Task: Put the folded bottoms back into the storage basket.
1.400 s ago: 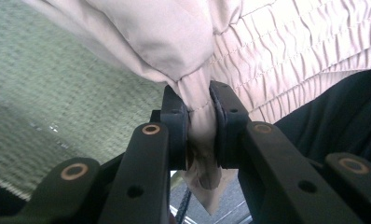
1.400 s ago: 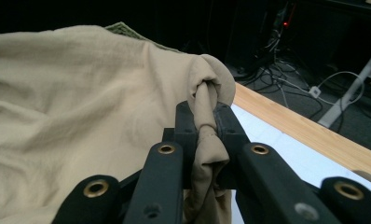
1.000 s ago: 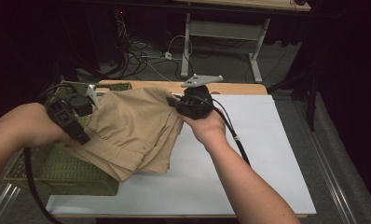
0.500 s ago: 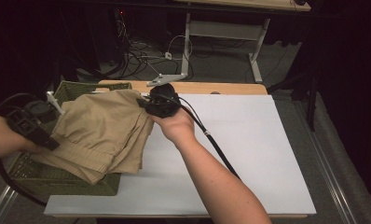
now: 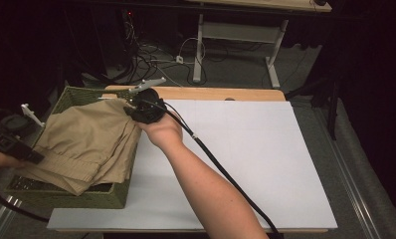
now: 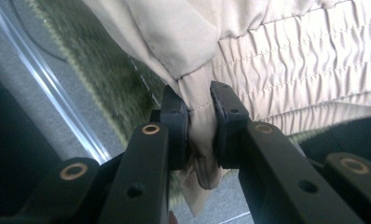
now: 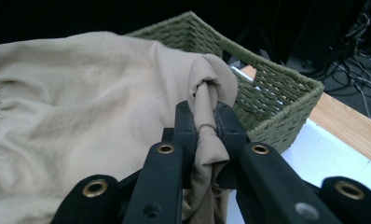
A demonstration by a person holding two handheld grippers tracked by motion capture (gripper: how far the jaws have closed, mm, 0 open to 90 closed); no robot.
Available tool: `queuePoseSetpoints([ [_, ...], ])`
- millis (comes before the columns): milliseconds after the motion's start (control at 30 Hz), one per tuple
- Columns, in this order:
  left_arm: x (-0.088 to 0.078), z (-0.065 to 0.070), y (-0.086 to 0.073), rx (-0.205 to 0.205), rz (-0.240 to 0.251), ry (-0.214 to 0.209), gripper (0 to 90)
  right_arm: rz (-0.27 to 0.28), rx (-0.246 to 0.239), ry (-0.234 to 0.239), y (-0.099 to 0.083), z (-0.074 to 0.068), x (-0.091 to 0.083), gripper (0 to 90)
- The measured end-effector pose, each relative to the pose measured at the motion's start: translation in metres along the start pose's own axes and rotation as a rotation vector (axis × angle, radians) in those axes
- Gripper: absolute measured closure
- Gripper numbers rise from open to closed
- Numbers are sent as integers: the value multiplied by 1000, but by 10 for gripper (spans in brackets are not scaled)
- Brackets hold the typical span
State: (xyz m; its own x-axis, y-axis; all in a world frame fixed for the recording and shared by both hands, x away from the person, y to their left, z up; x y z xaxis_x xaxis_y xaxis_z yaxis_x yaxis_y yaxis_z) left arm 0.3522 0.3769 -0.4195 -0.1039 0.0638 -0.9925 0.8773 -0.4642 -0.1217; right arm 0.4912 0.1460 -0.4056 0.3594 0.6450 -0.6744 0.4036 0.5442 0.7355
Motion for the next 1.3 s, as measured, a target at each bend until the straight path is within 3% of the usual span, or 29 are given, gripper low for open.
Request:
queuePoseSetpoints([
  [167,17,-13,21,-25,40,0,753,-24,6,-28,4,15,20,832],
  [267,26,-23,29,-45,51,-23,752,-32,16,-37,10,23,30,832],
  [433,29,-37,30,-90,59,-54,753,-37,3,-30,20,28,42,829],
  [600,25,-38,26,-101,54,-36,752,-43,-15,-26,25,25,48,828],
  [667,30,-41,26,-151,57,-23,729,-48,-7,-26,22,25,55,809],
  [700,35,-40,27,-180,43,-22,671,-54,10,-21,17,26,61,750],
  [733,40,-37,28,-192,33,-30,552,-64,28,-15,12,27,69,637],
  [800,44,-27,33,-180,32,-38,377,-94,62,3,2,28,80,426],
  [833,44,-22,35,-173,29,-34,329,-88,57,7,1,26,80,384],
  [967,43,-6,35,-150,-20,-45,131,-39,16,1,3,20,65,212],
  [1000,43,-3,35,-147,-30,-45,73,-14,9,4,4,20,54,150],
  [1100,41,8,32,-138,-54,-56,11,6,4,8,3,19,42,105],
  [1200,38,16,27,-136,-68,-34,0,28,-10,-15,-3,21,24,3],
  [1300,34,22,21,-151,-61,-27,0,45,-14,-31,-12,24,8,3],
])
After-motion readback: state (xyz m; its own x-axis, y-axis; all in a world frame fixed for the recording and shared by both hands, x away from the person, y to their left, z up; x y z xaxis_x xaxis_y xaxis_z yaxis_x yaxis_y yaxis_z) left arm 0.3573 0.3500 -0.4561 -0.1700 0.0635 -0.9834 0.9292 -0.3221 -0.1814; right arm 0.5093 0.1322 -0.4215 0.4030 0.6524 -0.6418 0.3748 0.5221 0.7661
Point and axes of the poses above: each handheld gripper's, and its own axes: x roughly forward along the jaws, y roughly out of its top, z roughly to its right, the point moved 9 cm from there along x, roughly forward along the jaws, and after that the axes turned 10 degrees about -z, right-handed, at the moved point
